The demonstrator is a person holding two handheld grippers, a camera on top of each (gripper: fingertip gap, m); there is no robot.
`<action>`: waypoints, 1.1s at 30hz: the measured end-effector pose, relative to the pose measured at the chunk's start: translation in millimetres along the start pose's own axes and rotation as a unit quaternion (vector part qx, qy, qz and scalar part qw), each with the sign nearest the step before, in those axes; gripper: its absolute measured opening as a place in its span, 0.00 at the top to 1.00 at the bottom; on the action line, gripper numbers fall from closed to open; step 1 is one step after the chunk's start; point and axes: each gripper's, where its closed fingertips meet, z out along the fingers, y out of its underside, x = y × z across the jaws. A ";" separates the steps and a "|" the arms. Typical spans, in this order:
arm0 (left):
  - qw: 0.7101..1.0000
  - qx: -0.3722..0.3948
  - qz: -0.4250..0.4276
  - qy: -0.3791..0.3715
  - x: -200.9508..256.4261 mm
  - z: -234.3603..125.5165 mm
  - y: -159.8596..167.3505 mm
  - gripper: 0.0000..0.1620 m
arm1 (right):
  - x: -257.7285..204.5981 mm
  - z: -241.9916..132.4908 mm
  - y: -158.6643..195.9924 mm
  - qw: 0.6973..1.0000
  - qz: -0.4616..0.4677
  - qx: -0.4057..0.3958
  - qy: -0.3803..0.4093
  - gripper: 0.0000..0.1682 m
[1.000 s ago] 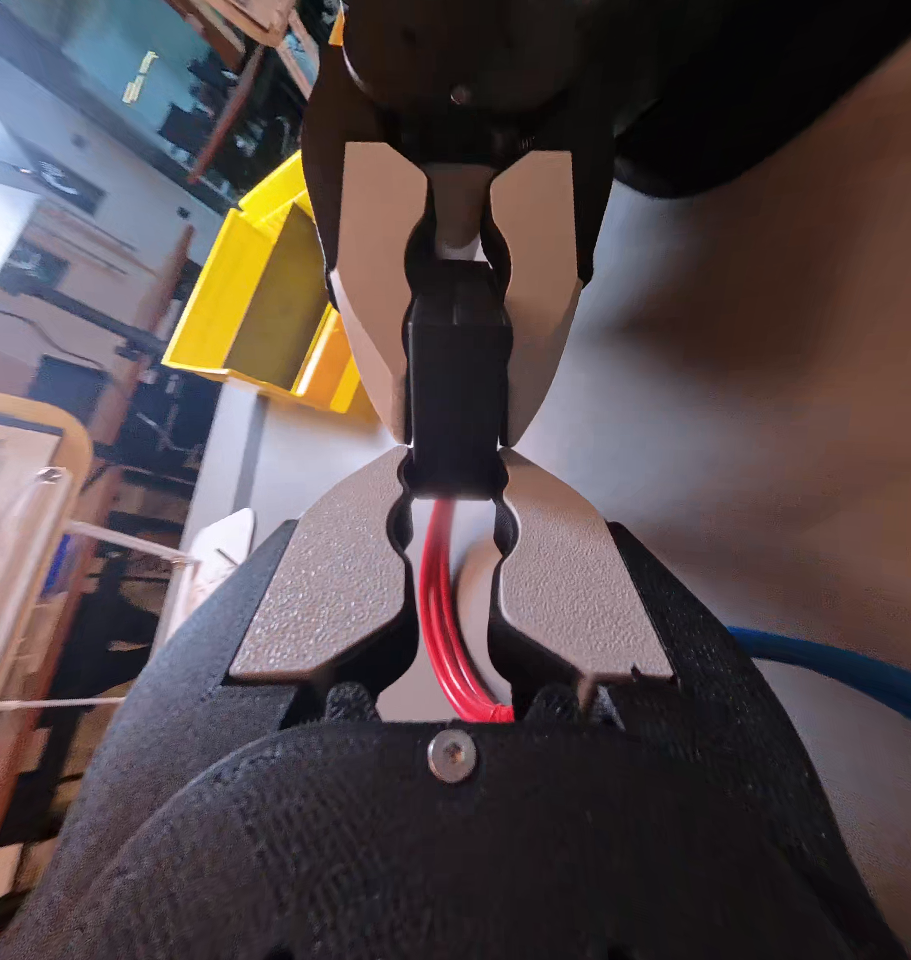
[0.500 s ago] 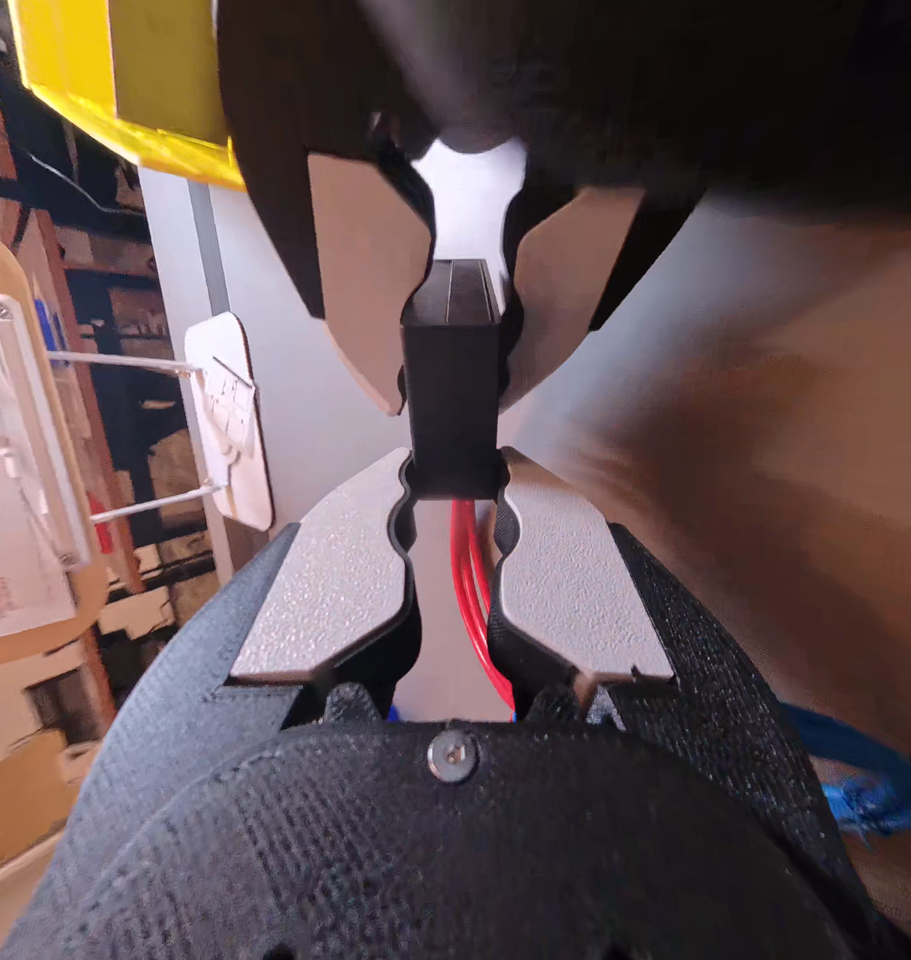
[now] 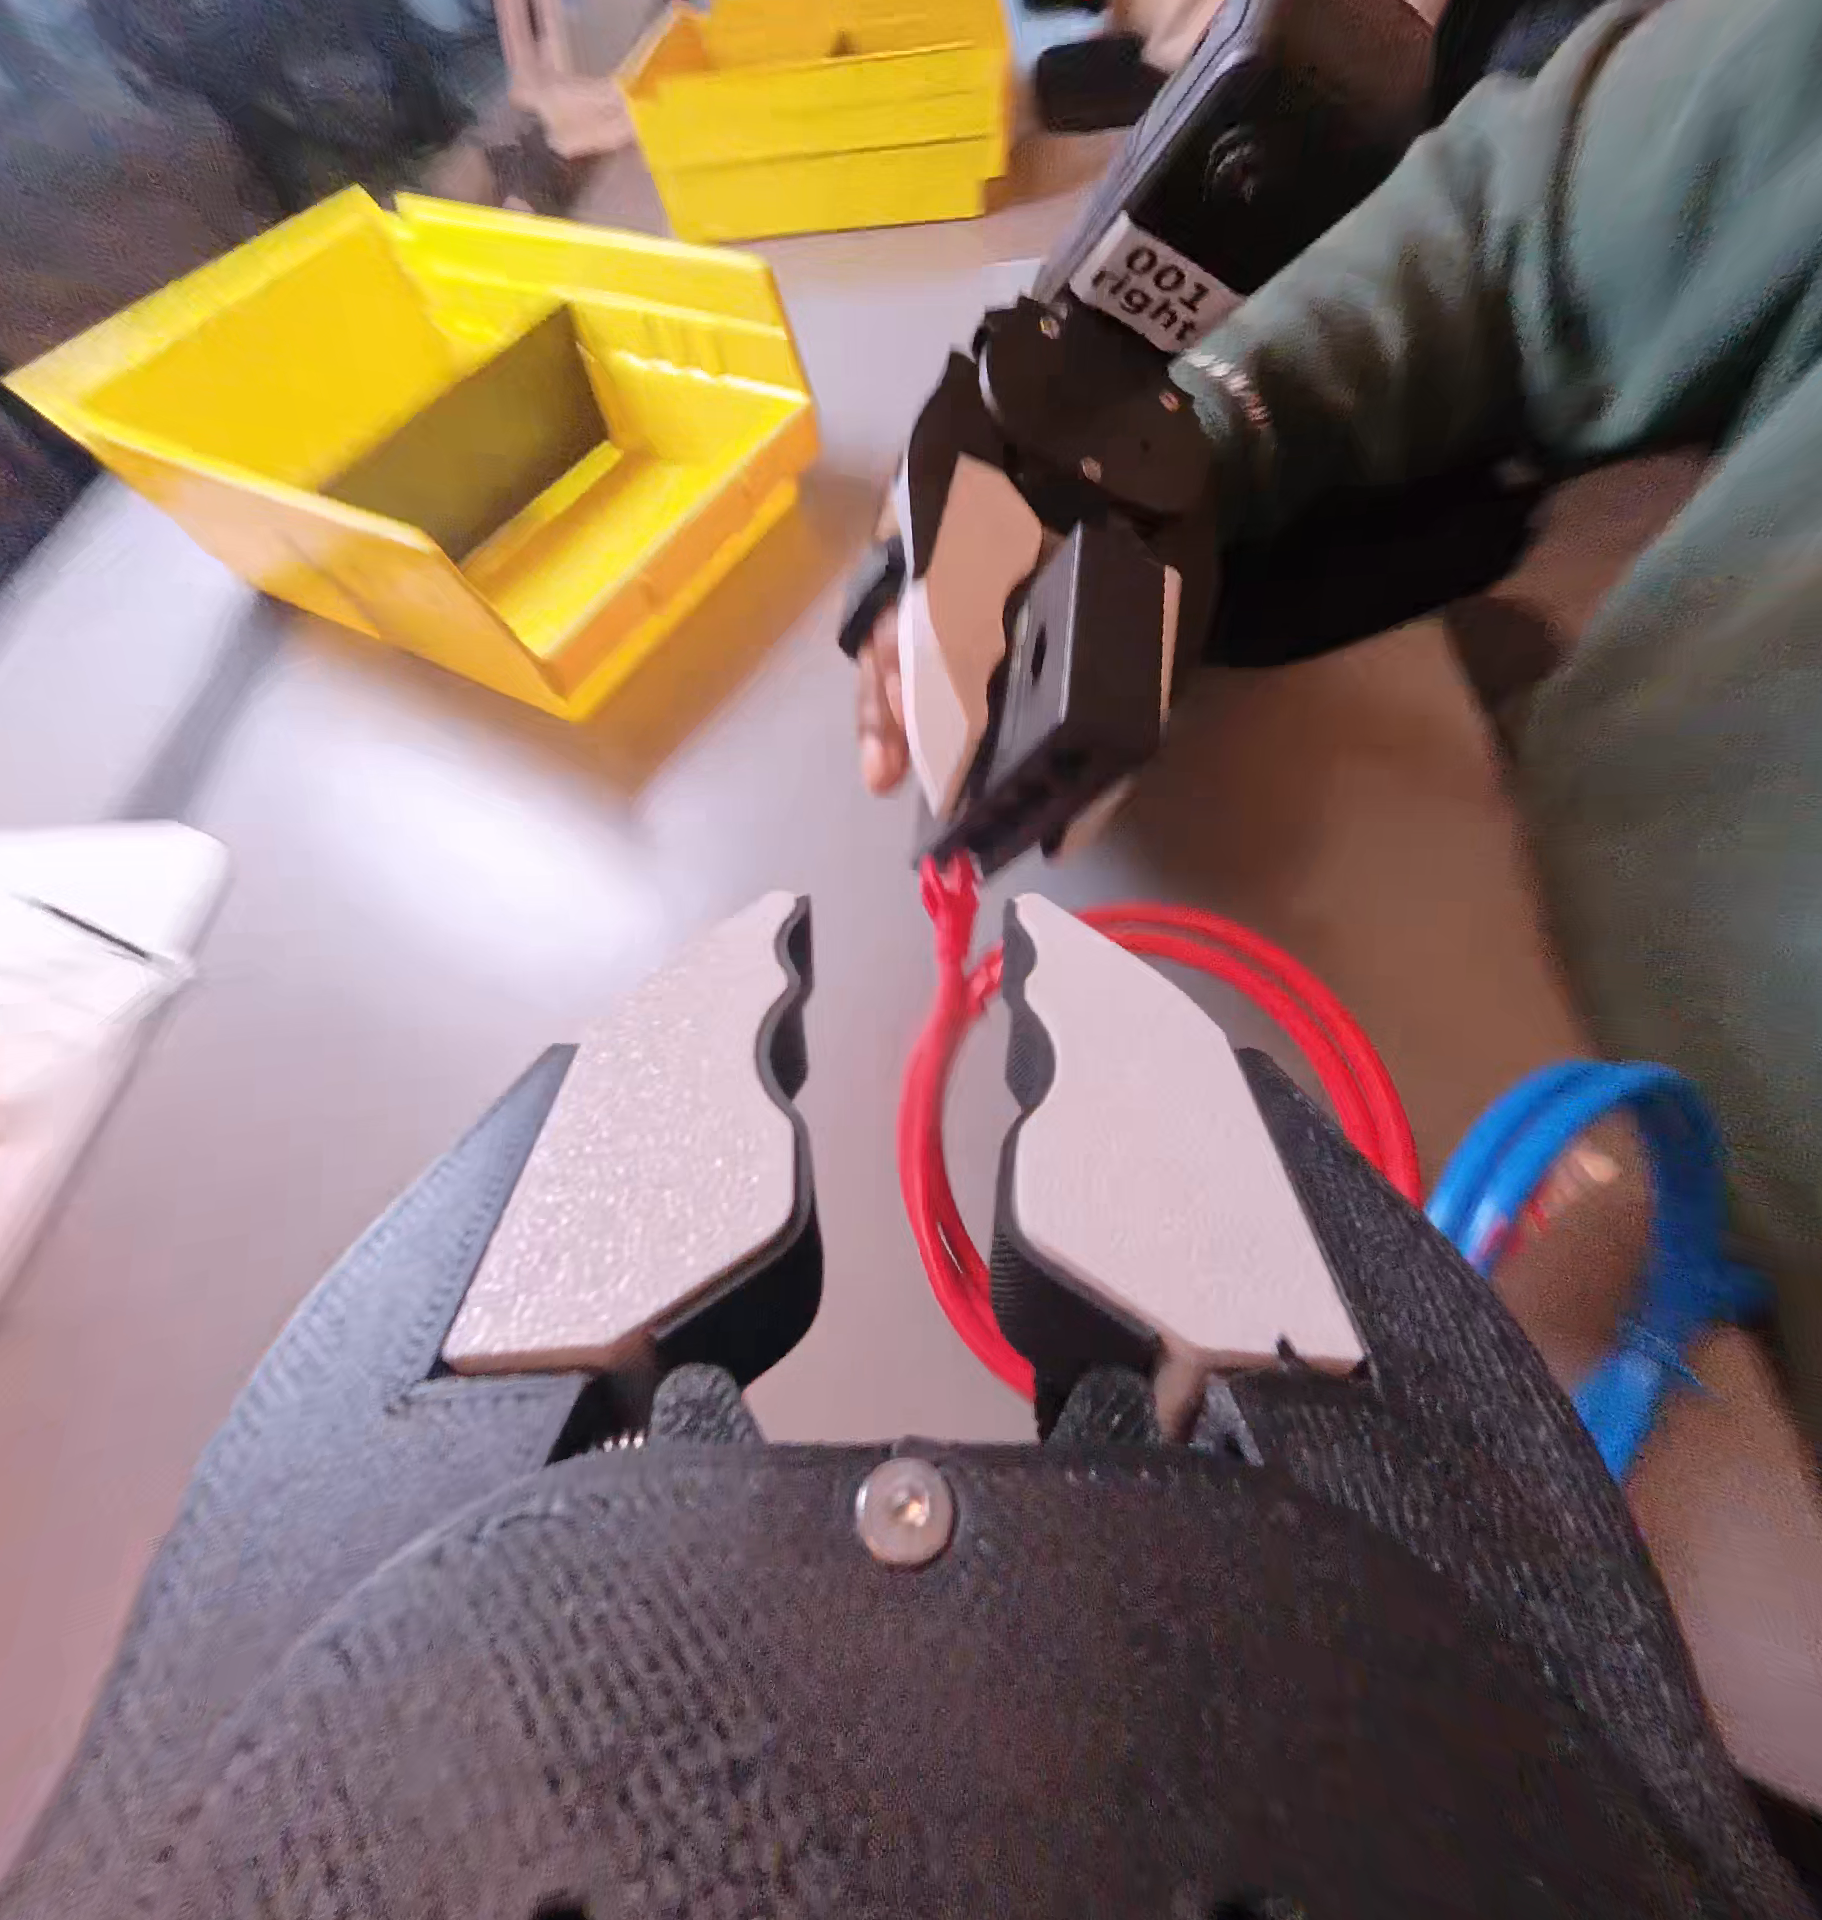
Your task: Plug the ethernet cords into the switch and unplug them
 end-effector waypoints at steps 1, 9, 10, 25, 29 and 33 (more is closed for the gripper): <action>0.998 -0.002 -0.047 0.049 0.7 -1.4 13.9 0.74 | 1.2 -1.8 -4.8 1.000 0.006 0.013 -0.001 0.82; 0.952 -0.002 -0.188 0.242 28.9 45.4 51.2 0.88 | -3.2 -0.2 -12.9 0.999 -0.011 0.029 -0.013 0.82; 0.954 -0.023 -0.197 0.226 25.6 46.9 54.4 0.89 | -1.6 0.5 -4.6 1.000 -0.013 0.009 -0.010 0.82; 0.919 -0.077 -0.375 0.092 -4.7 54.5 71.0 0.90 | 15.1 7.5 51.5 0.979 -0.094 -0.169 0.064 0.79; 0.914 -0.071 -0.391 0.084 -7.7 56.5 74.1 0.90 | 17.8 9.0 48.1 0.969 -0.142 -0.180 0.087 0.70; 0.901 -0.070 -0.417 0.100 -4.8 60.4 78.7 0.91 | 8.5 15.7 48.0 0.958 -0.194 -0.195 0.075 0.71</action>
